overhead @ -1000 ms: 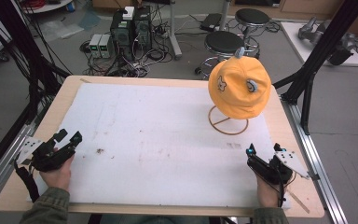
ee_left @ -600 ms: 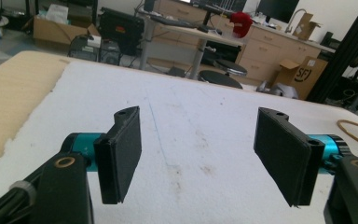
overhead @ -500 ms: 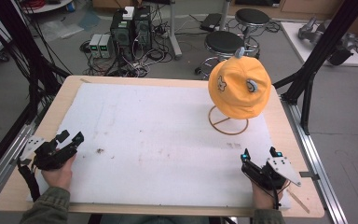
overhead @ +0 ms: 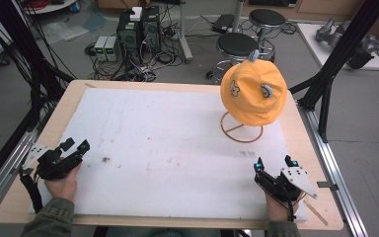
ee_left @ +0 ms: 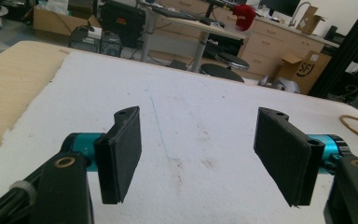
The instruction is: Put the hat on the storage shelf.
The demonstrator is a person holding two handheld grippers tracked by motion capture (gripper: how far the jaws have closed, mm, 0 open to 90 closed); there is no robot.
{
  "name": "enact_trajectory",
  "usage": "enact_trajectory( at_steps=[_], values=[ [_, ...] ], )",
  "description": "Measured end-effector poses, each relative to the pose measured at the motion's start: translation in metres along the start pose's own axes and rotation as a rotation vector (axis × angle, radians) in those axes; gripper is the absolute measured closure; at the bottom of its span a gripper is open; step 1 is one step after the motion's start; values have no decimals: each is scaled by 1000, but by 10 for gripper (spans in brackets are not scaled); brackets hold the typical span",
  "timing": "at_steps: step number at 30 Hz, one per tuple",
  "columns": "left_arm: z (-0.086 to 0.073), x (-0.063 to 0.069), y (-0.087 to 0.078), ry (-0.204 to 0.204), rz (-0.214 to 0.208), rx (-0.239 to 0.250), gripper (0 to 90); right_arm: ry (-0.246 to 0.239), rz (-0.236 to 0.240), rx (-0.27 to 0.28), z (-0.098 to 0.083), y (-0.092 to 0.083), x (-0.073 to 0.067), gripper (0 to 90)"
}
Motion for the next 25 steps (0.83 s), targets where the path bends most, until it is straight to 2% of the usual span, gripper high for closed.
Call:
enact_trajectory(
  at_steps=[25],
  values=[
    [-1, -1, 2, -18, -1, -5, 324, -1, 12, -15, -3, 3, -1, 116]
  ],
)
Point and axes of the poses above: each handheld gripper's, and its own axes: y roughly forward along the jaws, z roughly out of its top, x roughly to its right, the point moved 5 cm from there along y, roughly forward along the jaws, and after that the axes turned 5 degrees about z, right-handed, at the moved point
